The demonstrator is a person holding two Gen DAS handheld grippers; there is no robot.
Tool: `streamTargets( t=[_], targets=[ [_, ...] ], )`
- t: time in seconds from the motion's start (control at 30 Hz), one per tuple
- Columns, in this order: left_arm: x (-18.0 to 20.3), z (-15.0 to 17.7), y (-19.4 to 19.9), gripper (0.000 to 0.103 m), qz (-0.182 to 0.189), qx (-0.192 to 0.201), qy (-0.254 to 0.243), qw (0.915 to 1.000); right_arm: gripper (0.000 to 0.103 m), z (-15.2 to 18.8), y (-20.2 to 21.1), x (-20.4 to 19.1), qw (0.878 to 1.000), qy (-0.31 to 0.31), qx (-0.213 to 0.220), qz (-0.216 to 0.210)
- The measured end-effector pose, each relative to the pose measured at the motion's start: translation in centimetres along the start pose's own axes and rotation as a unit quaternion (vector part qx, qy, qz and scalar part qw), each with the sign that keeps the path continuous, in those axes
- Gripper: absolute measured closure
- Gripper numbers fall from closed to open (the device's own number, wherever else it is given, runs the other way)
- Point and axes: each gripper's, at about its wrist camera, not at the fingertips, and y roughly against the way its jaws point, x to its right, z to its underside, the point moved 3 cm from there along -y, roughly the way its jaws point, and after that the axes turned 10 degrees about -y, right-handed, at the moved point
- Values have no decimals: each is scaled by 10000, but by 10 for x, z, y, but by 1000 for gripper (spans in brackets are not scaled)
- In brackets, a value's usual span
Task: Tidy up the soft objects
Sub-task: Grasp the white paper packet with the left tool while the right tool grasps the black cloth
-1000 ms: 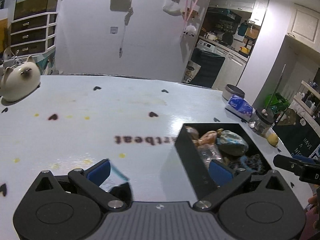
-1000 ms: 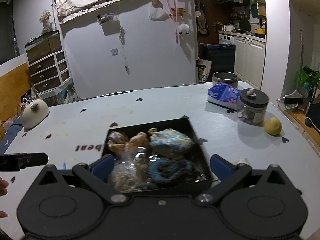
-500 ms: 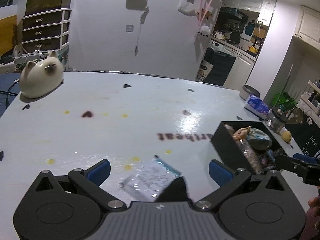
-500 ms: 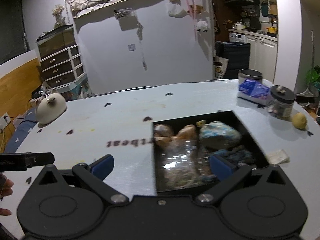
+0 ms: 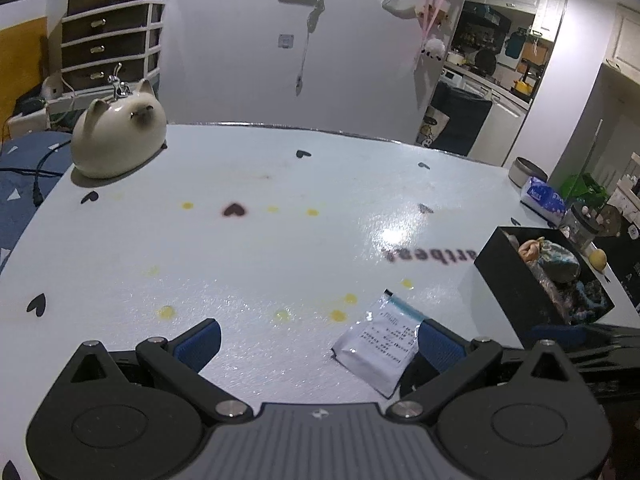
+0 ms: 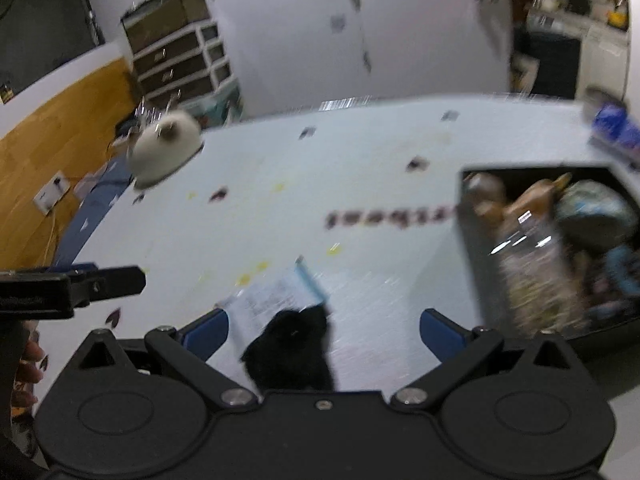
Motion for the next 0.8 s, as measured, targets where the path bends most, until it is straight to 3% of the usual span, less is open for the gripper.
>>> streamTargets(
  t=[0.07,0.2,0.3,0.43,0.57,0.8],
  targets=[
    [-3,0,-3,0,32,-51,-51,10000,11,3,-16,-3,9995,-158,-238,-95],
    [-6,-1,-12,0,156,-176,-376,9990,14,8,-43,-7,9975,-412,-559,-93],
    [-4,-3,-23,0,363,-275,-698,9965,20,12,-54,-15,9971,-266,-704,-95],
    [2,-5,-44,0,706,-492,-1062,9906,41,21,-62,-21,9966,70,-797,173],
    [12,-9,-64,0,962,-632,-1479,9823,60,21,-58,-15,9963,150,-792,304],
    [39,-11,-98,2,1274,-855,-2457,9571,73,19,-47,4,9951,165,-844,497]
  ],
)
